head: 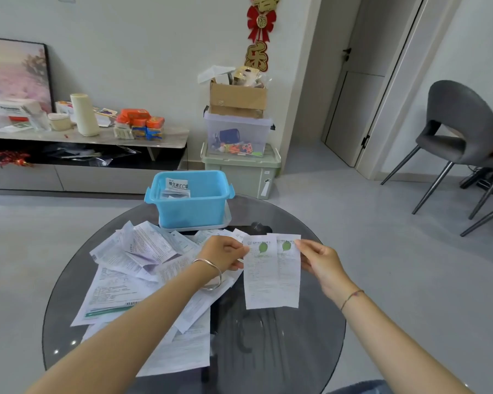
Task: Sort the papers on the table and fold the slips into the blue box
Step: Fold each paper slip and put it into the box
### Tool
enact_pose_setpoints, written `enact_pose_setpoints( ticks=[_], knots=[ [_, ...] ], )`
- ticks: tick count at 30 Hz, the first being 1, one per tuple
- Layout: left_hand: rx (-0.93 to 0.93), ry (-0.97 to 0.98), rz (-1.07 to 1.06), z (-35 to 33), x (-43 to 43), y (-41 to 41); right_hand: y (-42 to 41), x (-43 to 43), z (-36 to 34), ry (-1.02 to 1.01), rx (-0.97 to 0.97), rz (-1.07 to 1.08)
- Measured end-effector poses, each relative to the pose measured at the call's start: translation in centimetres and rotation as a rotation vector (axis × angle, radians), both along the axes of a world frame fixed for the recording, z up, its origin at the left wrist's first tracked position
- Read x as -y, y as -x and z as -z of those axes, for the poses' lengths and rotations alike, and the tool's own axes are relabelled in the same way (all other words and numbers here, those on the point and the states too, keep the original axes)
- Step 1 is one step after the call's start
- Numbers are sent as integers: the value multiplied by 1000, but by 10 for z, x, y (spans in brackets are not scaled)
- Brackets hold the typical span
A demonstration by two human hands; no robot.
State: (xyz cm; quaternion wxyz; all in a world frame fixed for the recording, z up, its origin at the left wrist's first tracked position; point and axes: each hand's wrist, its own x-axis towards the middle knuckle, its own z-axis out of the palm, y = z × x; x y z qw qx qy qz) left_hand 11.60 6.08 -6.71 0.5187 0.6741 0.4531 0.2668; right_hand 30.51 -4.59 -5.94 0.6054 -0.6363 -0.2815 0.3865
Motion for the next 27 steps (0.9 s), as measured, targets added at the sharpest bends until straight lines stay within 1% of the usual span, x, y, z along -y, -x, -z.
enact_pose_setpoints(
  ticks=[3, 6, 9, 10, 11, 14, 16, 17, 18, 19, 20, 22, 23, 24, 25, 27],
  knots=[
    [-174, -81, -43, 12, -5, 0, -8, 16, 10, -4, 10, 119],
    [-338, -135, -48, 17, -8, 2, -13, 27, 7, -14, 8, 128],
    [-407, -358, -55, 13, 3, -4, -15, 32, 5, -2, 9, 80],
    [-390, -409, -39, 9, 10, -7, -14, 33, 5, 5, 6, 57],
    [-346, -415, 2, 4, 18, -11, -12, 34, 5, 8, 4, 36],
    [-182, -287, 230, -6, 41, -20, -7, 34, 4, -21, 1, 3],
    [-83, -188, 278, -4, 50, -23, -3, 34, 3, -34, 67, -38],
    [-24, -172, 257, -2, 53, -24, -2, 35, 2, -54, 121, -71],
    [33, -199, 210, -1, 52, -24, 0, 36, 1, -93, 183, -99],
    [63, -283, 160, 1, 51, -24, 1, 38, 1, -145, 276, -112],
    [75, -397, 123, 0, 50, -24, 1, 40, 0, -204, 417, -110],
    [86, -637, 84, -3, 49, -20, -1, 43, 0, -321, 784, -91],
    [76, -750, 76, -3, 48, -17, -2, 43, 1, -382, 959, -81],
    [58, -845, 87, -1, 47, -13, -3, 42, 5, -430, 1095, -80],
    [38, -905, 121, 3, 46, -7, -2, 42, 10, -455, 1174, -94],
    [-31, -985, 223, 15, 43, 6, 0, 46, 24, -422, 1187, -188]
  ],
)
